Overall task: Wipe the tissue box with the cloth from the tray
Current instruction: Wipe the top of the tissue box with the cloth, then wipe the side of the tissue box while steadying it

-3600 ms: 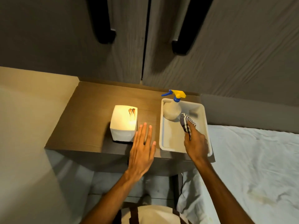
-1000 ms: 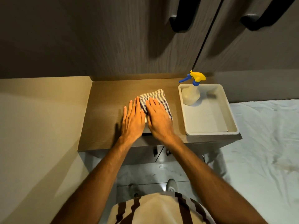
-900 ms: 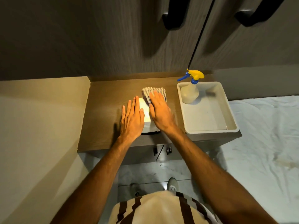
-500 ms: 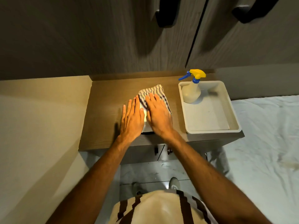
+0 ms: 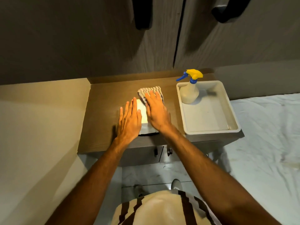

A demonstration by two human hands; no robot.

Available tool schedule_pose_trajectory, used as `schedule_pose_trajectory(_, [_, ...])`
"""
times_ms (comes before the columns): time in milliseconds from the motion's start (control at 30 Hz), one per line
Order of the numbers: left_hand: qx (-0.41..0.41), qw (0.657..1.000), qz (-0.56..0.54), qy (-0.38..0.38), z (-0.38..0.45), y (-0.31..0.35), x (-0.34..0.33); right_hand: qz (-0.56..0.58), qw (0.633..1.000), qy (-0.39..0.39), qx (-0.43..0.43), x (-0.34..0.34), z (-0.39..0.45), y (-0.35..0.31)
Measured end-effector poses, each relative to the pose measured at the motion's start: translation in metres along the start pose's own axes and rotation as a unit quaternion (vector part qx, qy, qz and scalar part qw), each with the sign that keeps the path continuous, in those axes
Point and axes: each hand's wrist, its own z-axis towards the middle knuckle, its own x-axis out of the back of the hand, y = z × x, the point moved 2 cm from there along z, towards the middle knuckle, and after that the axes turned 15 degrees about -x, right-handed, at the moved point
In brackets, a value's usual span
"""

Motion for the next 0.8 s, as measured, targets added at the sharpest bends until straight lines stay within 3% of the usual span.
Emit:
schedule_pose_trajectory(100, [0.011, 1.0, -0.006, 0.001, 0.002, 0.0, -0.001, 0.199, 0.969, -0.011, -0.148, 0.0, -0.013, 0.012])
schedule_pose_trajectory(133, [0.016, 1.0, -0.011, 0.002, 0.002, -0.001, -0.002, 0.197, 0.971, -0.006, -0.137, -0.005, -0.027, 0.014])
schedule_pose_trajectory(267, [-0.008, 1.0, -0.009, -0.013, -0.001, -0.004, -0.003, -0.014, 0.999, 0.028, 0.02, -0.017, -0.062, 0.009])
schedule_pose_trajectory(400, [0.006, 0.999, -0.03, -0.011, 0.002, -0.005, -0.003, -0.002, 0.999, -0.015, 0.052, -0.002, -0.022, 0.012])
schedule_pose_trajectory(467, [0.009, 1.0, -0.025, -0.009, 0.002, -0.002, -0.002, 0.122, 0.991, -0.048, -0.014, 0.004, -0.004, 0.019])
schedule_pose_trajectory(633, [0.024, 0.997, 0.069, -0.037, 0.002, 0.003, 0.01, 0.322, 0.914, 0.009, -0.246, 0.009, 0.019, 0.053])
schedule_pose_trajectory(700, [0.028, 0.992, 0.118, -0.025, 0.009, 0.01, 0.015, 0.375, 0.884, 0.023, -0.278, 0.007, 0.013, 0.071])
schedule_pose_trajectory(800, [-0.001, 0.995, 0.101, -0.001, 0.024, 0.03, 0.014, 0.414, 0.863, 0.01, -0.29, -0.005, -0.003, 0.081])
